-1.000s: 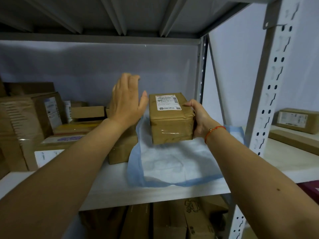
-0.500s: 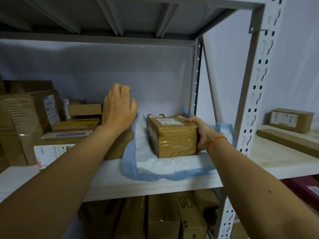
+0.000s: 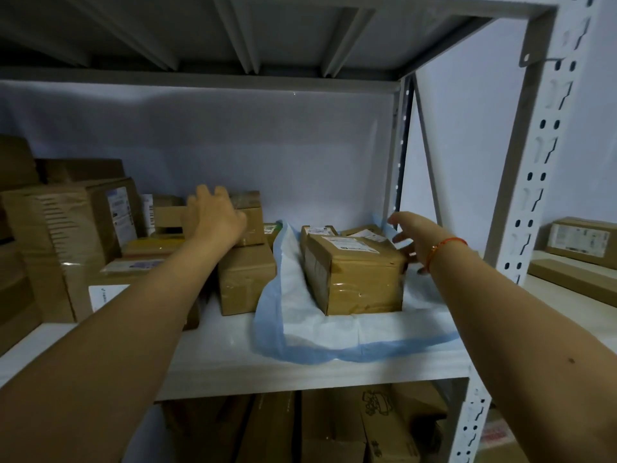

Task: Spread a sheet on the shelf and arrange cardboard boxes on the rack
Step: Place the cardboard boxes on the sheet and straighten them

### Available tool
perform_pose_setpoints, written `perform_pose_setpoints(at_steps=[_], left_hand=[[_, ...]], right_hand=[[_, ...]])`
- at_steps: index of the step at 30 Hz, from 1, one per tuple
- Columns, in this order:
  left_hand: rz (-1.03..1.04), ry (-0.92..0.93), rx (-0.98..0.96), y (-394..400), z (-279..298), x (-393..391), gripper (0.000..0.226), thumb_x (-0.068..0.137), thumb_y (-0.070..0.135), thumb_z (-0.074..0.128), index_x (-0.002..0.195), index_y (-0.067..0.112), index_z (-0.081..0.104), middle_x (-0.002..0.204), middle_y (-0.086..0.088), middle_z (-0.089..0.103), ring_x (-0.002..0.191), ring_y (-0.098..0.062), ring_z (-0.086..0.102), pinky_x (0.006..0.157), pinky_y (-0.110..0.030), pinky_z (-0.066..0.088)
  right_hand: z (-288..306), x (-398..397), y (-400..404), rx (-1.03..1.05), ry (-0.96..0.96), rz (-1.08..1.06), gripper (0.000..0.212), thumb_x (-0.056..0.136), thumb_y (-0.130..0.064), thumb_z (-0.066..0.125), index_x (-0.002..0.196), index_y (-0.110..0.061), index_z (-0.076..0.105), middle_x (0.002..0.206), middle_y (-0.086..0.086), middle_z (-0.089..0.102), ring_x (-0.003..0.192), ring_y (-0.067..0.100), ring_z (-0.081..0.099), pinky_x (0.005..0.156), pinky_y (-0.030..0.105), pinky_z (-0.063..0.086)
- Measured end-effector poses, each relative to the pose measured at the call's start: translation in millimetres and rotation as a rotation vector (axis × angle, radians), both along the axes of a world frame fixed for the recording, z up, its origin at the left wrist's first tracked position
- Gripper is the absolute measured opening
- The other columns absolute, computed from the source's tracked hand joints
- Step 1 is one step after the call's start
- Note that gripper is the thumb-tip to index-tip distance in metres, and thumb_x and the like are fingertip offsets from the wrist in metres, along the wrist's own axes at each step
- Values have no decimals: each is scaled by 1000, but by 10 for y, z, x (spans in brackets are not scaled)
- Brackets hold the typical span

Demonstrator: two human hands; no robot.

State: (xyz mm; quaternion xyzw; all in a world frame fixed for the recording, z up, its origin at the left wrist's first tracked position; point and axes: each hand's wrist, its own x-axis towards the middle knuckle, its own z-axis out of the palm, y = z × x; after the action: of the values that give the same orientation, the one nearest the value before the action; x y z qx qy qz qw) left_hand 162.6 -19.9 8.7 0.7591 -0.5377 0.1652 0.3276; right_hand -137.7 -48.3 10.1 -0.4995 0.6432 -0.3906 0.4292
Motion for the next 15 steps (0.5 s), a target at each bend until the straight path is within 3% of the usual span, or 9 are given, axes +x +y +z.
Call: perform_pose_setpoints(at_steps=[2, 5, 10, 15], left_hand=[[1, 74, 50, -125, -1, 61, 48, 90, 38, 55, 127, 7, 47, 134, -18, 38, 118, -38, 44, 92, -46, 46], [-19, 181, 119, -331, -18, 93, 68, 85, 51, 58, 136, 10, 39, 142, -18, 30, 119, -41, 46, 91, -46, 49], [12, 231, 122, -632, -44, 66, 84, 74, 68, 60, 136, 16, 37, 137, -16, 31, 114, -41, 49, 90, -48, 50], [39, 239, 116, -821, -55, -3, 88, 73, 67, 64, 137, 15, 35, 137, -17, 31, 117, -41, 46, 92, -48, 47]], right_hand=[[115, 140, -124, -120, 12, 1, 46, 97, -29, 48, 137, -7, 43, 139, 14, 46, 118, 32, 47, 84, 35, 44], [228, 451, -225, -243, 119, 4, 45, 92, -29, 54, 130, -6, 49, 138, 15, 50, 123, 34, 48, 101, 42, 42], [339, 877, -405, -312, 230, 62, 38, 91, -25, 55, 121, -2, 56, 126, 16, 57, 115, 32, 53, 100, 42, 44], [339, 1018, -532, -283, 263, 141, 42, 92, -27, 55, 126, -3, 54, 129, 15, 56, 112, 30, 55, 92, 39, 46]])
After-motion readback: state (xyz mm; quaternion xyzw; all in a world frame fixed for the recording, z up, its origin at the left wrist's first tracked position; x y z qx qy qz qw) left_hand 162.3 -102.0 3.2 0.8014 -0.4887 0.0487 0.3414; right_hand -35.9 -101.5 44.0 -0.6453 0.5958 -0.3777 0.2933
